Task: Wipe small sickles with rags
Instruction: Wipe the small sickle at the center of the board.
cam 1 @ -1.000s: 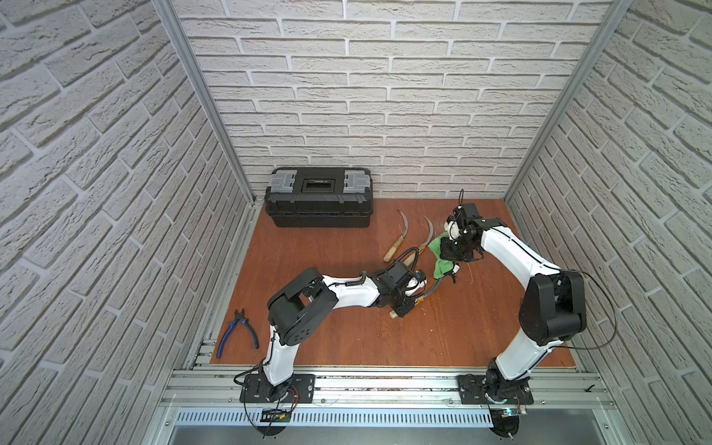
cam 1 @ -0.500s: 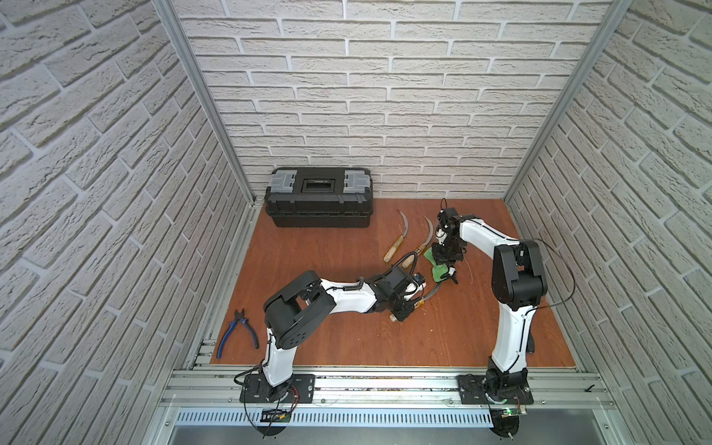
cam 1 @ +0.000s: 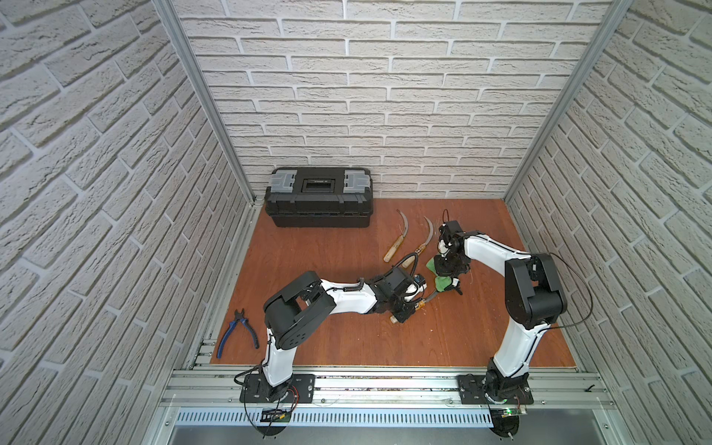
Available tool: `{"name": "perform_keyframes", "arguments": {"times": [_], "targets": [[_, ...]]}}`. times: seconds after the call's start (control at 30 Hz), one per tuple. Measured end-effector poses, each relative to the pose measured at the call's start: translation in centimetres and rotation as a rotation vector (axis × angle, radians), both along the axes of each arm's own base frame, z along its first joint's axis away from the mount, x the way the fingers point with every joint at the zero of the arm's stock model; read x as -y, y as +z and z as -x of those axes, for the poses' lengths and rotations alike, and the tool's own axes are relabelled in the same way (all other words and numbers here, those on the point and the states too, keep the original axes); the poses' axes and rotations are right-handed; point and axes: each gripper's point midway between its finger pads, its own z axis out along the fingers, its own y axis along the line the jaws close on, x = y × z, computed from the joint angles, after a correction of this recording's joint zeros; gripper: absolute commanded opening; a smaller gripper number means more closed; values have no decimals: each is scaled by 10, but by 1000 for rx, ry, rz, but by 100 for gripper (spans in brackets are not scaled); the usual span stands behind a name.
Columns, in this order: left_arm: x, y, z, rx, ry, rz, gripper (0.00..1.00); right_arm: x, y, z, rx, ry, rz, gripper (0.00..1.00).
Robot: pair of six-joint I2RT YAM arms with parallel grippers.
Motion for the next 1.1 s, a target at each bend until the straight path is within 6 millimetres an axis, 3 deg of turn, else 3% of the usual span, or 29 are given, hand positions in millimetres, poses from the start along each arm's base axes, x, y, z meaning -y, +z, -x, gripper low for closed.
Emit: {"name": "perform_keyframes", "arguments": {"times": [0.37,0.63,0.77,0.87,0.97,1.1], "targets": [[1,1,0,-6,7,4,0,-31,0,55,-15,7,-100,3],[1,1,0,-12,13,6,0,-60,8,83,-78,42,-210,3],[2,1,-1,-11,28,22,0,-56,19,92,-140,38,-212,3],[2,0,-2,-10,38,33,0,-41,39,74,-117,15,-174,3],[2,0,-3,-9,44,42,0,-27,58,37,-53,-2,-126,3],[1,0,-3,-9,52,49,0,-14,64,-6,-19,-11,-77,3]]}}
